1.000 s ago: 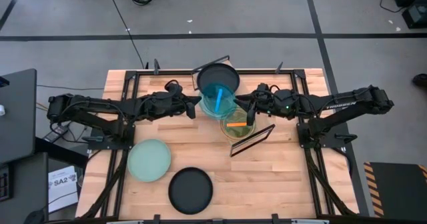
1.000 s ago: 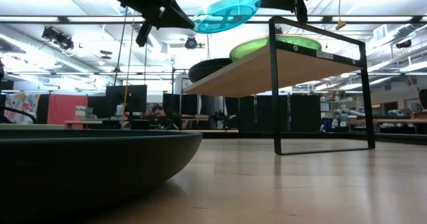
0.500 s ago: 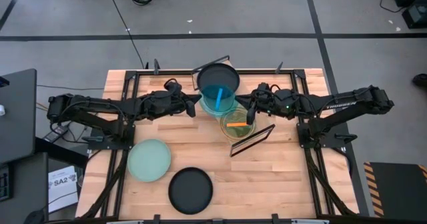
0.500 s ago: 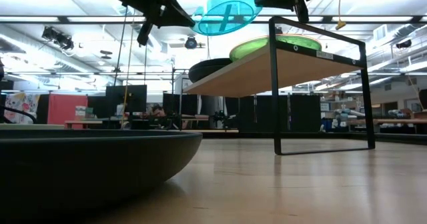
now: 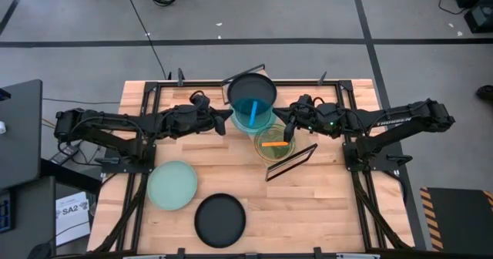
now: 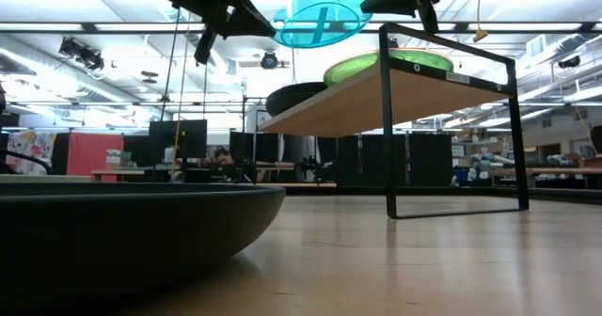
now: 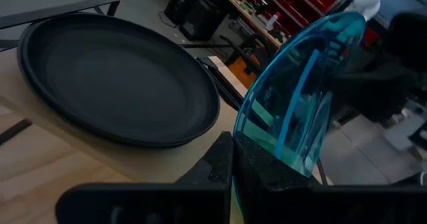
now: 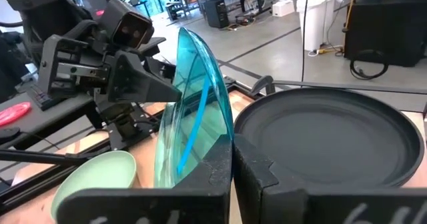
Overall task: Place and stack plates onto a shelf
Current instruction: Stack the transparent blue plate on the top of the transparent orange plate on the shelf
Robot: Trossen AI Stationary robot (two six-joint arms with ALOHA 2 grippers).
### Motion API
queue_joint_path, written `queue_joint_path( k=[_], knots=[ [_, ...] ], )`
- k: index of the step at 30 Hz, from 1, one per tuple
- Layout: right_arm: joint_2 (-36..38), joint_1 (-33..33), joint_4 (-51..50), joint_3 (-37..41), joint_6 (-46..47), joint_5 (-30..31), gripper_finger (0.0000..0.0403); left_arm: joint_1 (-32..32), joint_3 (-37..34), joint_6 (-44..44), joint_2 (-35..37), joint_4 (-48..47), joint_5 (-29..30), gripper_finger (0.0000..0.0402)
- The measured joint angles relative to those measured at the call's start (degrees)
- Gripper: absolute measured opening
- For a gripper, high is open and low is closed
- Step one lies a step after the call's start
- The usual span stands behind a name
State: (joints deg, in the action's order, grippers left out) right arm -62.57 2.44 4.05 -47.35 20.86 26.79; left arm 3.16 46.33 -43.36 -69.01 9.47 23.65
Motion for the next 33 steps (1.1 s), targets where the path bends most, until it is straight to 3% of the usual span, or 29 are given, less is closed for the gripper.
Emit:
queue_joint_path(
  k=[10,17,24,33],
  knots=[
    [-0.13,0.04,0.22,0.0,-0.05,-0.42,0.0011,-0.04,0.04,2.46,0.0,0.19,-2.49,0.01],
    [-0.11,-0.85,0.2,0.0,0.04,0.2,0.001,-0.04,0.04,2.67,0.0,-0.18,-7.55,0.0149],
    [-0.01,-3.06,0.18,0.0,0.02,0.18,0.001,-0.04,0.06,2.67,0.0,-0.37,-10.97,0.0162],
    [4.51,-6.09,-4.01,0.0,2.14,-4.57,0.001,-0.01,0.04,2.67,0.0,-0.38,-11.53,0.0162]
  ],
)
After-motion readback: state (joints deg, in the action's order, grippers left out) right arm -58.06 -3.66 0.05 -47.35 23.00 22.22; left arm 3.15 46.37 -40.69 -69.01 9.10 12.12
